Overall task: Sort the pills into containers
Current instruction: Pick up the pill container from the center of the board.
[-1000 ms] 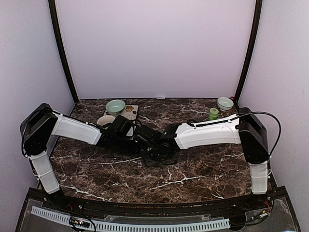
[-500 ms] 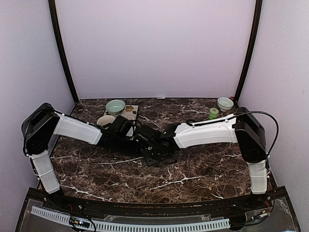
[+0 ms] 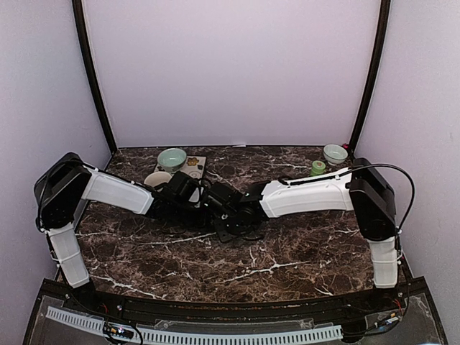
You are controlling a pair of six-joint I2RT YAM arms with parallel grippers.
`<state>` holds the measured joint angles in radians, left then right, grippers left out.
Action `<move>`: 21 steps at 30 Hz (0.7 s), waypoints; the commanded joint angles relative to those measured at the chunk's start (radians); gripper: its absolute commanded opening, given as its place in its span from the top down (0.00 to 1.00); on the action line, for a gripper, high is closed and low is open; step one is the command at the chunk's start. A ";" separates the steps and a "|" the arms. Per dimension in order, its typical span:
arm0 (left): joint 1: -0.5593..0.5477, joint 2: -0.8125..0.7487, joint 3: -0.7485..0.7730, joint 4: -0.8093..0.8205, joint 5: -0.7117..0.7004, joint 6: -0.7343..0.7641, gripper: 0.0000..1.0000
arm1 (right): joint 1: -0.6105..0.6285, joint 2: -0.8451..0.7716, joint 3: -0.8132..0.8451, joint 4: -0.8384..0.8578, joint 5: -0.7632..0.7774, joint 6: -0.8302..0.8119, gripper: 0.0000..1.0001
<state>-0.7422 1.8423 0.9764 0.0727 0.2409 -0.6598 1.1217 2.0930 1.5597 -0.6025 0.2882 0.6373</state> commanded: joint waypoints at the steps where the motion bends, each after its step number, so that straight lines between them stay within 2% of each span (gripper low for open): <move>1: 0.007 0.020 0.012 -0.047 -0.011 0.027 0.65 | -0.018 -0.023 -0.007 0.023 0.001 -0.004 0.60; 9: 0.012 0.021 0.013 -0.053 -0.012 0.030 0.65 | -0.038 -0.039 -0.036 0.037 -0.022 -0.002 0.72; 21: 0.012 0.021 0.018 -0.059 -0.015 0.027 0.65 | -0.067 -0.072 -0.079 0.059 -0.051 -0.016 0.81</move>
<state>-0.7364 1.8477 0.9829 0.0723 0.2428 -0.6498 1.0733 2.0594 1.5150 -0.5453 0.2474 0.6262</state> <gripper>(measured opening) 0.353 0.200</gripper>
